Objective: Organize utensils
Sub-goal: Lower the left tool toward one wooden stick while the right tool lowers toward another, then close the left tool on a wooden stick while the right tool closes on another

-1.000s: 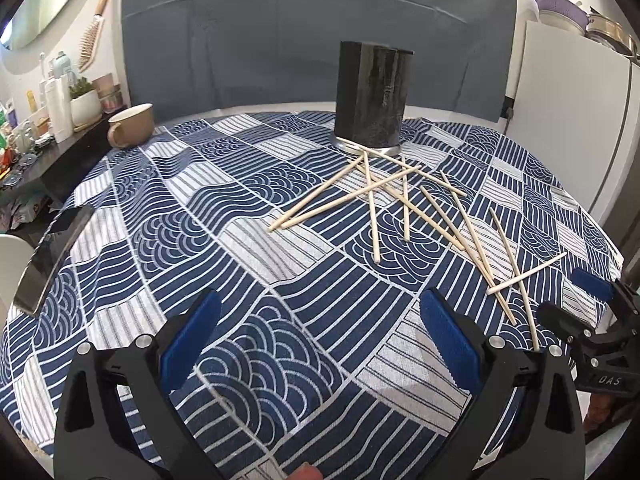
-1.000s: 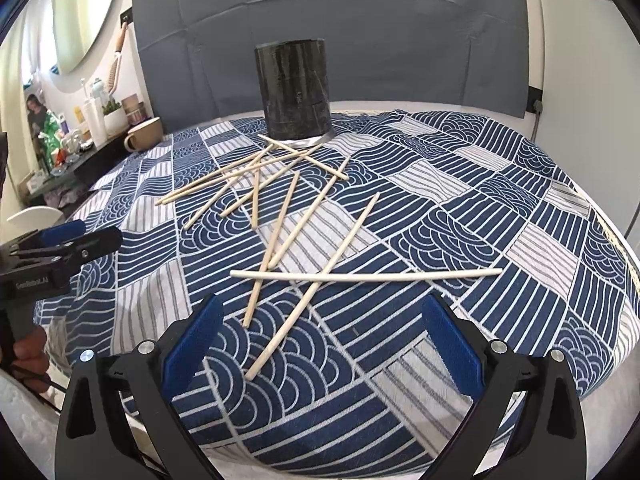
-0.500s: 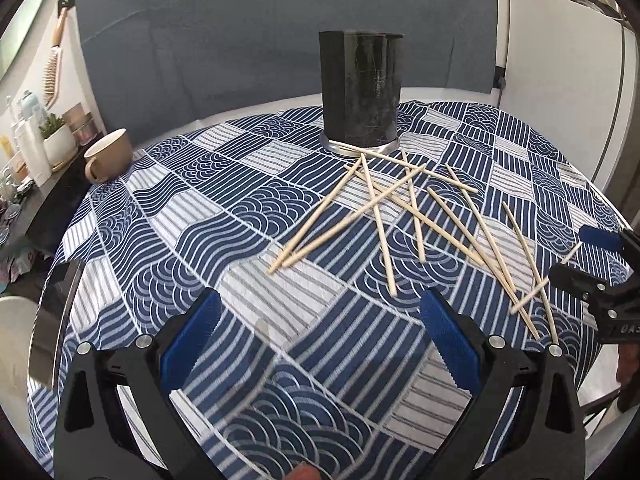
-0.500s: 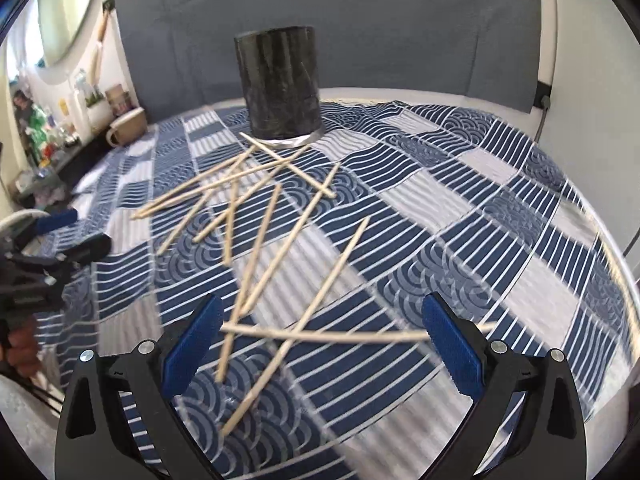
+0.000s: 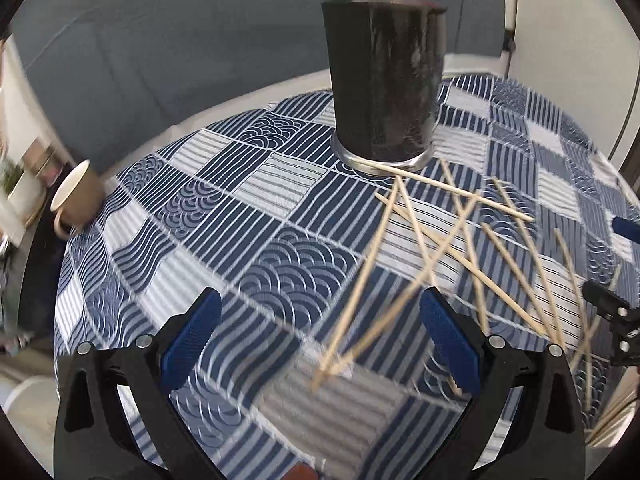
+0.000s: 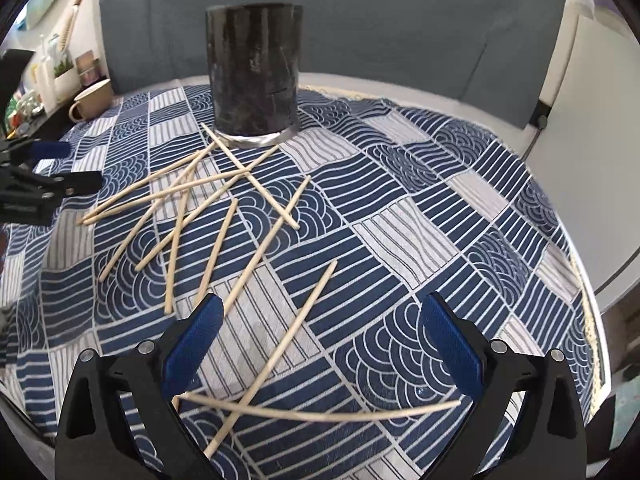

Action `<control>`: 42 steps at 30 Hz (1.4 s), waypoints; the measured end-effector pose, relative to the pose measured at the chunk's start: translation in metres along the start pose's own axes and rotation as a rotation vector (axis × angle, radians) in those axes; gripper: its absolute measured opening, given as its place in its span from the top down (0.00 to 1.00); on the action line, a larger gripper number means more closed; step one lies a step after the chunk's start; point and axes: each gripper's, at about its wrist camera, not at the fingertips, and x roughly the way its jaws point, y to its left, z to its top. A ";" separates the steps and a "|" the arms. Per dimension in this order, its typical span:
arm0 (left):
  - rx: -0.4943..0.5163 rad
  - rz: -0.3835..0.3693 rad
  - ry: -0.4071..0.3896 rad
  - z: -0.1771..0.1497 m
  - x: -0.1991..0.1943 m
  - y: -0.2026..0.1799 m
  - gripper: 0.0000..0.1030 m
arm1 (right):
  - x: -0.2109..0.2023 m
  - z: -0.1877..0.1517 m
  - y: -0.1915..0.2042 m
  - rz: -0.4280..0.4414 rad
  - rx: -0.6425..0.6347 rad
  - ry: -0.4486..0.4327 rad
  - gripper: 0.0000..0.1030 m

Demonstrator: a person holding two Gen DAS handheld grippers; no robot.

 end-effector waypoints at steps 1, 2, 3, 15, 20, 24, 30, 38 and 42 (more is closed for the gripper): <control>0.010 -0.005 0.013 0.004 0.007 0.000 0.06 | 0.003 0.002 -0.001 0.006 0.008 0.011 0.08; 0.019 -0.004 0.034 0.009 0.017 0.001 0.06 | 0.006 0.003 -0.002 0.011 0.013 0.022 0.08; 0.023 -0.005 0.045 0.012 0.023 0.002 0.06 | 0.008 0.004 -0.003 0.012 0.016 0.030 0.08; 0.000 -0.130 0.119 0.021 0.075 0.022 0.04 | 0.041 -0.001 -0.015 0.082 0.069 0.173 0.06; 0.011 -0.145 0.145 0.022 0.079 0.024 0.04 | 0.039 0.001 -0.017 0.095 0.047 0.179 0.06; 0.086 -0.167 0.155 0.021 0.075 0.010 0.05 | 0.040 0.001 -0.016 0.102 0.039 0.174 0.06; 0.132 -0.164 0.121 0.026 0.078 0.001 0.04 | 0.044 0.002 -0.016 0.119 0.013 0.167 0.06; 0.136 -0.220 0.133 0.034 0.090 0.012 0.04 | 0.046 0.007 -0.017 0.160 -0.052 0.182 0.12; 0.161 -0.240 0.163 0.040 0.091 0.015 0.15 | 0.043 0.020 -0.024 0.184 -0.069 0.195 0.85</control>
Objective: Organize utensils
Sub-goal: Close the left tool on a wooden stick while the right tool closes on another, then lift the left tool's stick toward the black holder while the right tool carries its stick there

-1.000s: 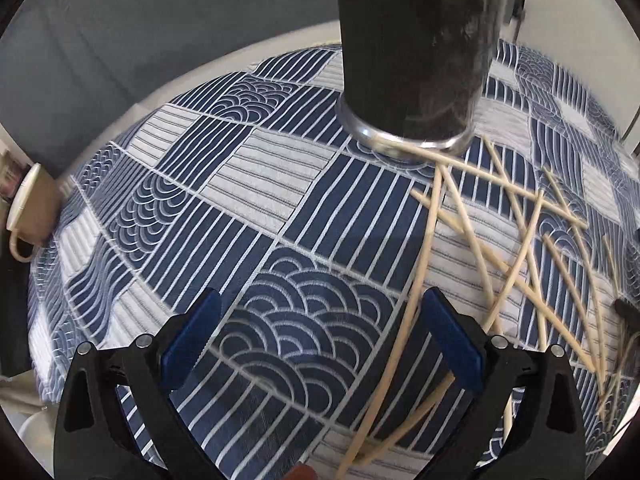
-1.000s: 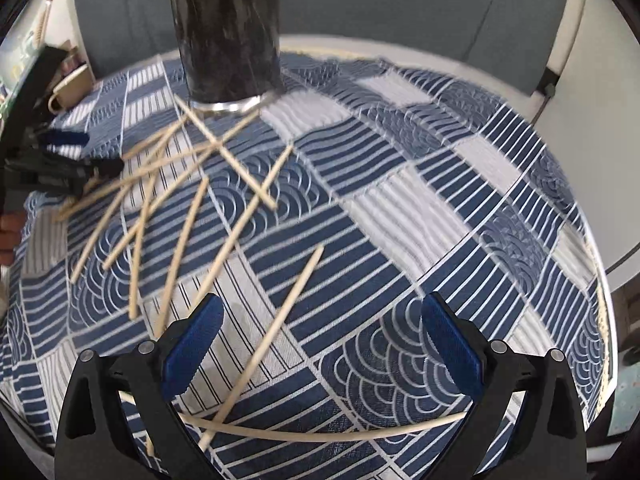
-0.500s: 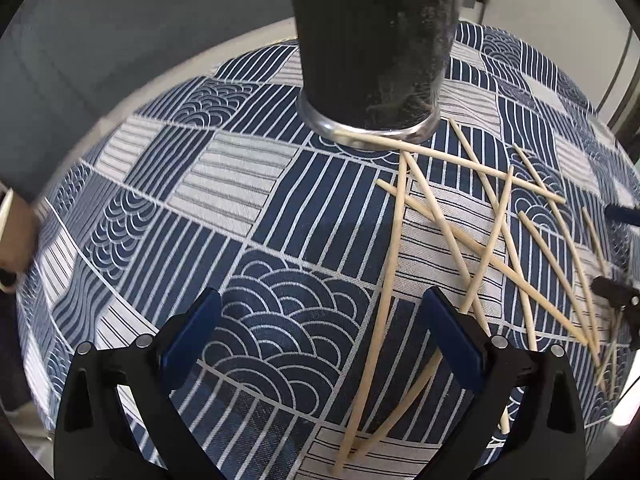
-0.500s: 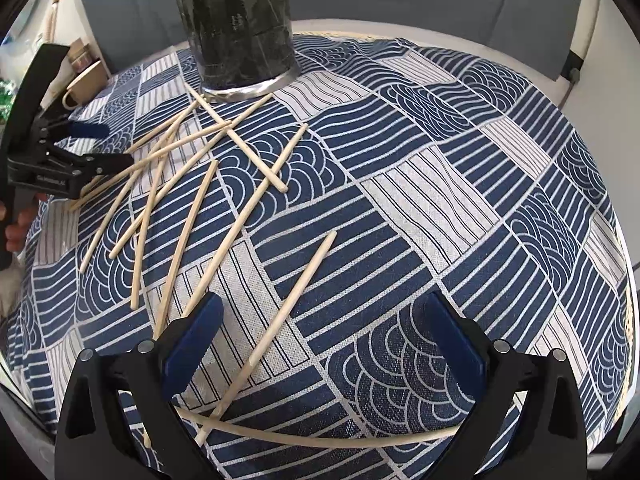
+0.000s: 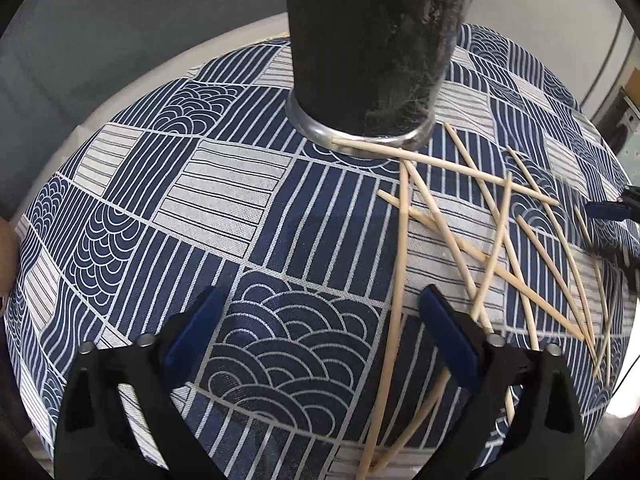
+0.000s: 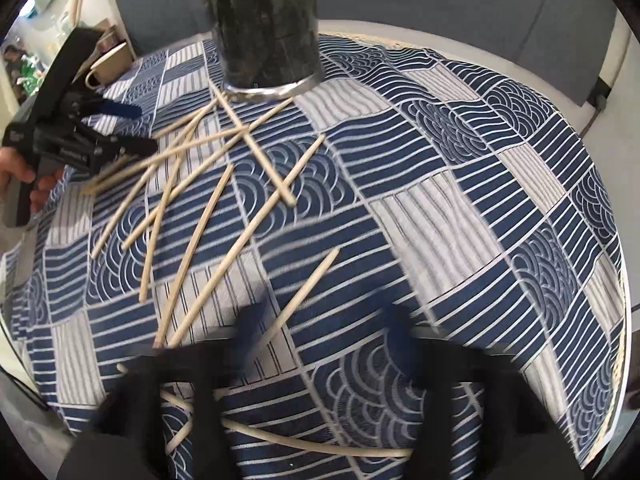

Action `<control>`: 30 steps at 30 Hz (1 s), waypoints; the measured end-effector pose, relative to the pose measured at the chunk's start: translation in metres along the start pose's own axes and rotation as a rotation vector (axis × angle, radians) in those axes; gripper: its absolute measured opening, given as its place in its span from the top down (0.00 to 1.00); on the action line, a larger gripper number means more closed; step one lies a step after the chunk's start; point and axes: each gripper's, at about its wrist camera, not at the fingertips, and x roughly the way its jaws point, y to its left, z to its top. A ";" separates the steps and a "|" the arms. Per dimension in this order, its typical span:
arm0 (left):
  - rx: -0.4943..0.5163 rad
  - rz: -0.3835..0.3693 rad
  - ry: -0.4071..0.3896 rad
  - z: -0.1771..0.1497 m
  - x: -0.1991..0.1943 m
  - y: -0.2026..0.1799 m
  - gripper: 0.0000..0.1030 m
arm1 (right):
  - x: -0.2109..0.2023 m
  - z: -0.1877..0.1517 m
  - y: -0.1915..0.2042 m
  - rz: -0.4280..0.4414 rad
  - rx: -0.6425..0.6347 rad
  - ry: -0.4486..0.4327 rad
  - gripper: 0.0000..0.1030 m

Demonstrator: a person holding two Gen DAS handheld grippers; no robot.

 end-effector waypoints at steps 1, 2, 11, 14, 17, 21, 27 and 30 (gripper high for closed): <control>0.002 -0.002 0.004 0.002 -0.002 -0.001 0.26 | 0.001 0.002 -0.003 0.002 0.002 0.003 0.89; 0.002 -0.004 0.009 0.000 -0.007 0.000 0.32 | 0.002 0.004 -0.009 0.023 0.014 -0.002 0.90; -0.088 0.061 -0.021 -0.041 -0.033 0.008 0.94 | 0.011 0.010 -0.048 0.203 0.166 -0.192 0.96; -0.158 0.060 -0.064 -0.049 -0.042 0.011 0.94 | 0.003 0.017 -0.063 0.266 0.210 -0.311 0.96; -0.222 0.058 -0.119 -0.054 -0.053 0.015 0.95 | -0.010 0.027 -0.068 0.284 0.207 -0.409 0.96; -0.300 0.049 -0.212 -0.061 -0.074 0.020 0.95 | -0.035 0.043 -0.070 0.307 0.182 -0.518 0.96; -0.397 0.004 -0.298 -0.065 -0.086 0.018 0.95 | -0.060 0.062 -0.063 0.333 0.116 -0.675 0.96; -0.356 0.062 -0.243 -0.062 -0.078 0.009 0.94 | -0.063 0.068 -0.059 0.362 0.113 -0.700 0.96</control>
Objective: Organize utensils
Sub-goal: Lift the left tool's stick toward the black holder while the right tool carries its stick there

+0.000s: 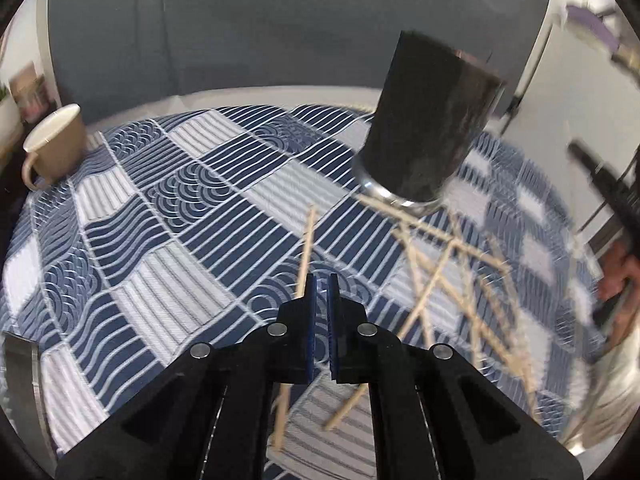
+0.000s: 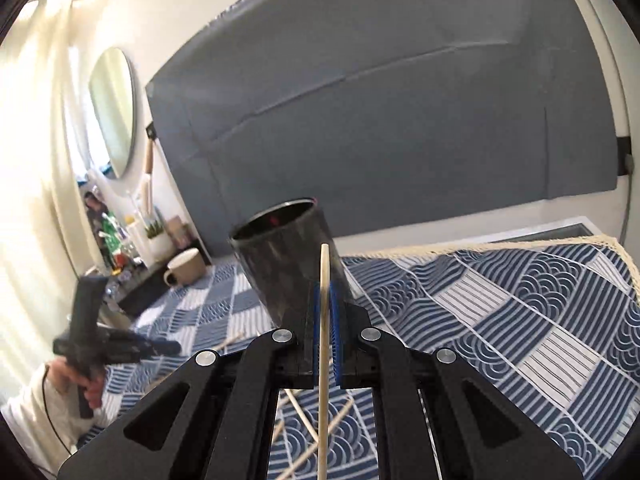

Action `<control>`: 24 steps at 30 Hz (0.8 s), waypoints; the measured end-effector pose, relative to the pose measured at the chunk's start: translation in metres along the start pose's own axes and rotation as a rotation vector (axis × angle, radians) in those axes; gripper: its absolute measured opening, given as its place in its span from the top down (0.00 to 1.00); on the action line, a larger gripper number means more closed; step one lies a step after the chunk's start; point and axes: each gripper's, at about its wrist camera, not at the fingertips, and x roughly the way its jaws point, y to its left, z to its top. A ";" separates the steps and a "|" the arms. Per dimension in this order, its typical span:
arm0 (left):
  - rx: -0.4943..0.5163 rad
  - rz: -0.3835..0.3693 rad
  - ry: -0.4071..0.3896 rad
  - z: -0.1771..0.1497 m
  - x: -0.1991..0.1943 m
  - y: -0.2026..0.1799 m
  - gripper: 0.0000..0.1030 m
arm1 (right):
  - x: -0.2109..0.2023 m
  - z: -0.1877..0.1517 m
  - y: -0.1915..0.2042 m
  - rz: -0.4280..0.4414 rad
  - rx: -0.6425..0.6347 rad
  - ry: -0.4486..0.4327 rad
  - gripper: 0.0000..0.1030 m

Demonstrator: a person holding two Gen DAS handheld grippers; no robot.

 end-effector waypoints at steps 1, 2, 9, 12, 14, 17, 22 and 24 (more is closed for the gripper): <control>0.018 0.015 0.015 0.000 0.003 -0.002 0.93 | 0.000 0.002 0.002 0.009 -0.003 -0.003 0.96; 0.027 0.029 0.029 0.002 0.006 -0.002 0.92 | 0.000 0.004 0.005 0.013 -0.009 -0.006 0.96; 0.100 0.058 0.167 0.009 0.036 -0.005 0.70 | -0.011 0.014 0.021 0.018 -0.042 -0.060 0.96; 0.101 0.026 0.227 0.010 0.046 -0.001 0.70 | -0.015 0.018 0.024 0.014 -0.032 -0.078 0.96; 0.128 0.027 0.235 0.011 0.048 -0.002 0.74 | -0.016 0.021 0.026 0.006 -0.022 -0.082 0.96; 0.096 -0.030 0.252 0.014 0.050 0.006 0.95 | -0.019 0.027 0.026 -0.007 -0.011 -0.098 0.95; 0.072 -0.087 0.217 0.016 0.040 0.020 0.95 | -0.023 0.041 0.035 -0.027 -0.010 -0.131 0.95; 0.050 -0.119 0.175 0.018 0.029 0.028 0.95 | -0.024 0.046 0.041 -0.033 -0.018 -0.140 0.95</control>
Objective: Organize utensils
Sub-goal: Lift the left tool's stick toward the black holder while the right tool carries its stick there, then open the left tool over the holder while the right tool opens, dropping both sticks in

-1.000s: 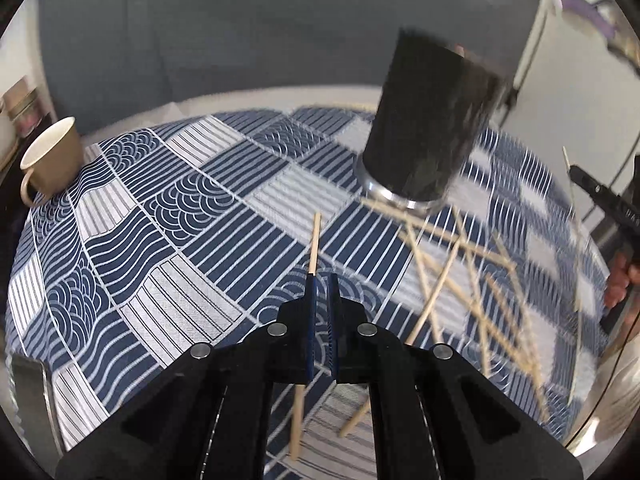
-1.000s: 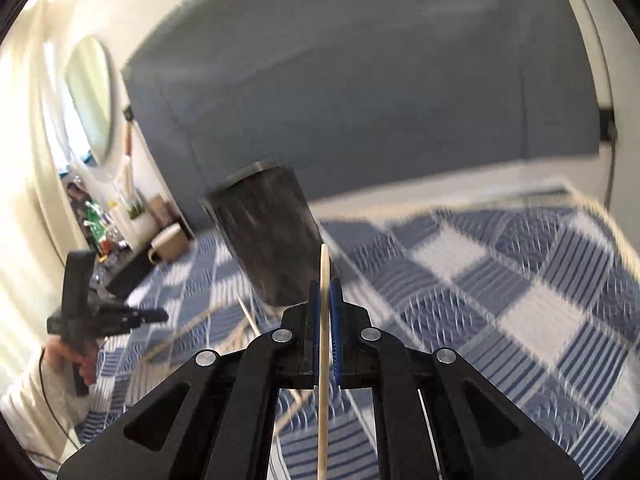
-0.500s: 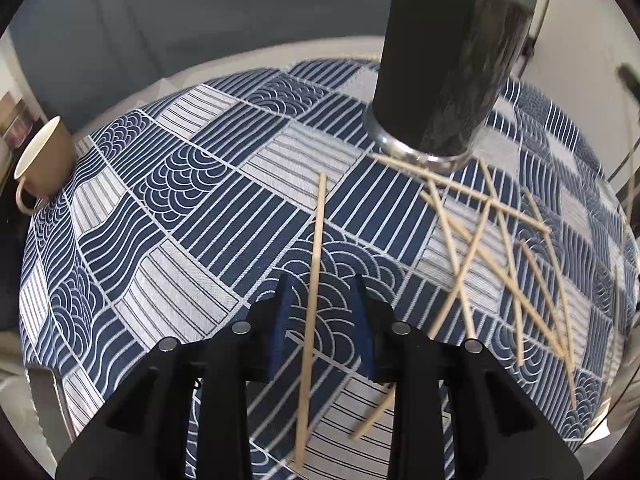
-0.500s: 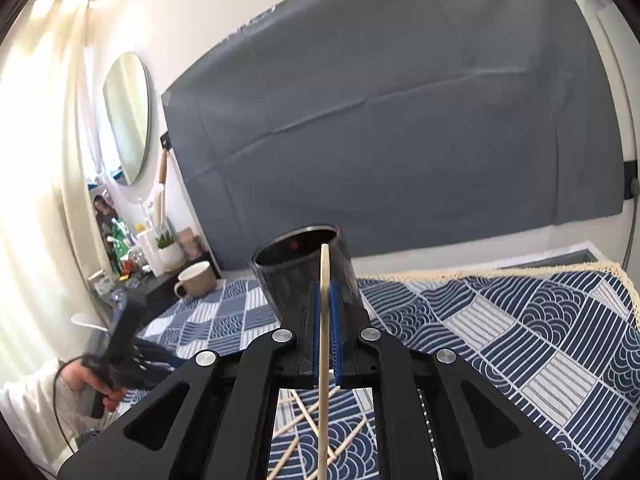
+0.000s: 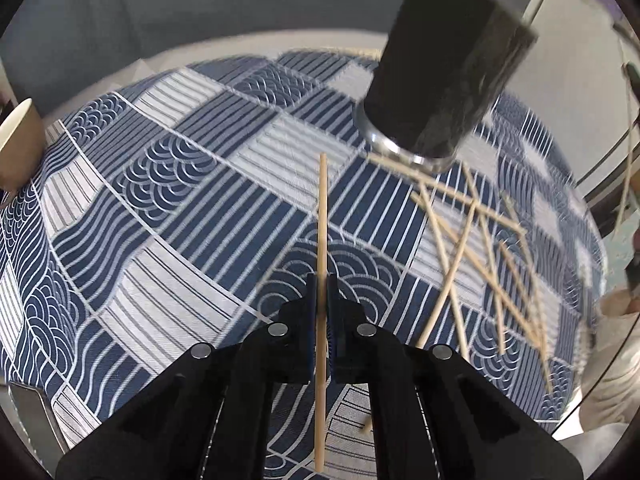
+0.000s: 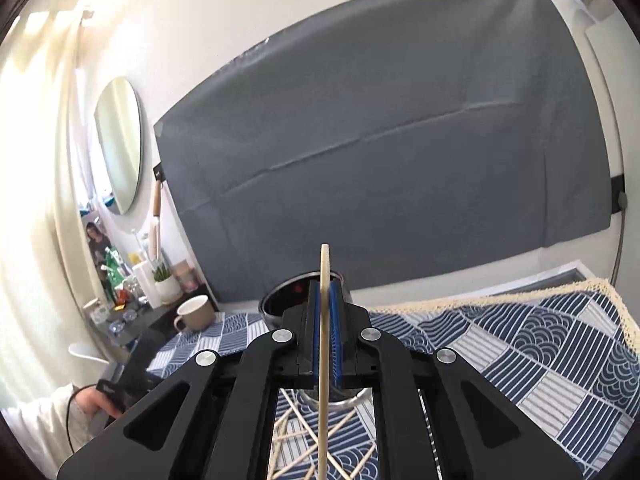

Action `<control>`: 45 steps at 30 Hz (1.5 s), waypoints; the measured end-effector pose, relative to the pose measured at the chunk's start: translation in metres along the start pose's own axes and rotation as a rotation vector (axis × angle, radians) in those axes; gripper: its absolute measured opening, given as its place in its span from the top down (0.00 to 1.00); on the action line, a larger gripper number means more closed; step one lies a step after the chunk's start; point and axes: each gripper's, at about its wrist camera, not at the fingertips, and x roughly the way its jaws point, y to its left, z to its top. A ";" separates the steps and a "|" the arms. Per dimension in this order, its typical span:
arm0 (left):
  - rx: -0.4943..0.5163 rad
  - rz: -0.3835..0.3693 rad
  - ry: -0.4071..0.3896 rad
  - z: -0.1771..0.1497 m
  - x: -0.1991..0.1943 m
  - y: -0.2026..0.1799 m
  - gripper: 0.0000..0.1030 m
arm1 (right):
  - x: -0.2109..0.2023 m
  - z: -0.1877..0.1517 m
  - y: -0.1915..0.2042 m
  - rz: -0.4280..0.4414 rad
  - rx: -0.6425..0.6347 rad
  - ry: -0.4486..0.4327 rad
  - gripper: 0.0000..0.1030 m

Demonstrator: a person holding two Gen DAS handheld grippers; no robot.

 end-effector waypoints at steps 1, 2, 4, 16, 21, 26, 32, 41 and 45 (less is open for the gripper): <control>-0.002 -0.021 -0.017 -0.001 -0.006 0.002 0.95 | 0.000 0.003 0.002 0.000 -0.004 -0.003 0.95; 0.000 -0.039 -0.043 -0.002 -0.015 0.002 0.95 | 0.001 0.008 0.006 -0.001 -0.013 -0.008 0.95; -0.013 -0.079 -0.107 0.002 -0.035 0.005 0.95 | 0.003 0.016 0.014 -0.002 -0.034 -0.020 0.95; 0.144 -0.342 -0.601 0.096 -0.127 -0.043 0.95 | 0.048 0.067 0.030 0.062 -0.034 -0.198 0.95; 0.154 -0.410 -0.807 0.131 -0.125 -0.055 0.95 | 0.060 0.078 0.026 0.139 -0.024 -0.369 0.95; 0.185 -0.425 -0.970 0.152 -0.099 -0.068 0.95 | 0.077 0.079 0.024 0.164 -0.058 -0.456 0.95; 0.214 -0.437 -1.020 0.155 -0.061 -0.076 0.95 | 0.098 0.061 0.009 0.145 -0.071 -0.434 0.95; 0.214 -0.427 -0.976 0.151 -0.026 -0.078 0.93 | 0.101 0.048 -0.015 0.112 -0.013 -0.417 0.91; 0.196 -0.398 -1.003 0.145 -0.043 -0.075 0.42 | 0.097 0.055 -0.008 0.074 -0.008 -0.430 0.63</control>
